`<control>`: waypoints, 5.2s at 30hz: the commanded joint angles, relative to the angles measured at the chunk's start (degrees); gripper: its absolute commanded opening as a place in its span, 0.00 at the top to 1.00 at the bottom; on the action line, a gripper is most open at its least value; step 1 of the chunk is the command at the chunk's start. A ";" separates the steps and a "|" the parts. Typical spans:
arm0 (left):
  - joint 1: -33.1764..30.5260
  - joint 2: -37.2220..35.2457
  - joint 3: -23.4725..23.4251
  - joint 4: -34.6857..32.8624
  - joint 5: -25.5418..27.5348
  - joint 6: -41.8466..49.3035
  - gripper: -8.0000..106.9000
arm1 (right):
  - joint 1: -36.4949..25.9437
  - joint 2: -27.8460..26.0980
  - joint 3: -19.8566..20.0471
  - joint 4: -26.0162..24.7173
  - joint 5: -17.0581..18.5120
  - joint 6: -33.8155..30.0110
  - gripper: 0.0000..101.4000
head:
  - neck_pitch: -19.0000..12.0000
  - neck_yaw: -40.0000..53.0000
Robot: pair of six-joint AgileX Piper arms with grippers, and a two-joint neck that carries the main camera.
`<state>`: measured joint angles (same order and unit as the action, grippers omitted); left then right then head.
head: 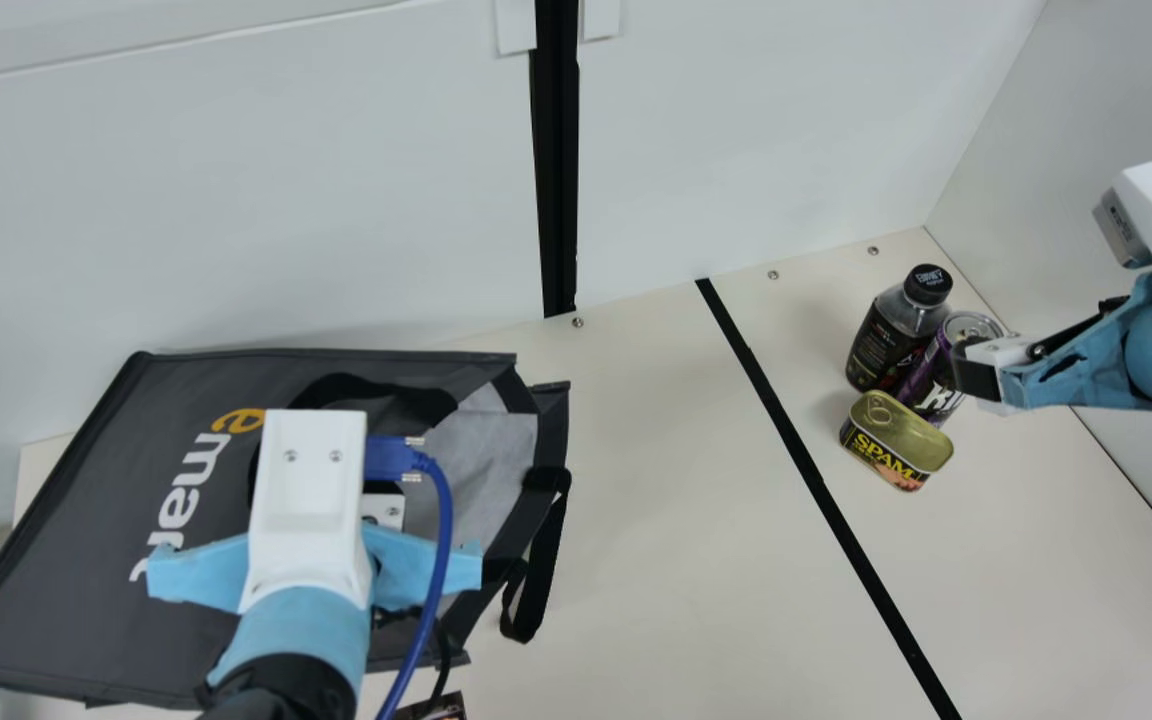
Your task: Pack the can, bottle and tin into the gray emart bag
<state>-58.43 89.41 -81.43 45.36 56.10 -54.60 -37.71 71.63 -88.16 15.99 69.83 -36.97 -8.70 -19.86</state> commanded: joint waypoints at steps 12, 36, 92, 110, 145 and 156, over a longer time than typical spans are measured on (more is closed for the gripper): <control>6.00 -1.77 3.87 -10.40 -10.59 1.54 0.84 | 0.00 0.00 0.00 0.00 0.00 0.00 0.10 | -1.30 -0.14; 17.24 -3.57 9.54 -35.72 -23.73 17.34 0.84 | 0.00 0.00 0.00 0.00 0.00 0.00 0.10 | -1.30 -0.14; 24.53 -1.23 7.77 -58.02 -24.97 36.25 0.84 | 0.00 0.00 0.00 0.00 0.00 0.00 0.10 | -1.30 -0.14; 24.53 -1.23 7.77 -58.02 -24.97 36.25 0.84 | 0.00 0.00 0.00 0.00 0.00 0.00 0.10 | -1.30 -0.14; 24.53 -1.23 7.77 -58.02 -24.97 36.25 0.84 | 0.28 7.78 -5.60 -7.20 0.07 1.95 0.10 | -1.30 -0.14; 24.53 -1.23 7.77 -58.02 -24.97 36.25 0.84 | 0.58 12.82 -8.12 -8.59 0.07 1.55 0.10 | -1.30 -0.14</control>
<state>-33.89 88.17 -73.65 -12.66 31.14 -18.35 -37.19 83.96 -96.13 7.24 69.84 -35.31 -8.70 -19.86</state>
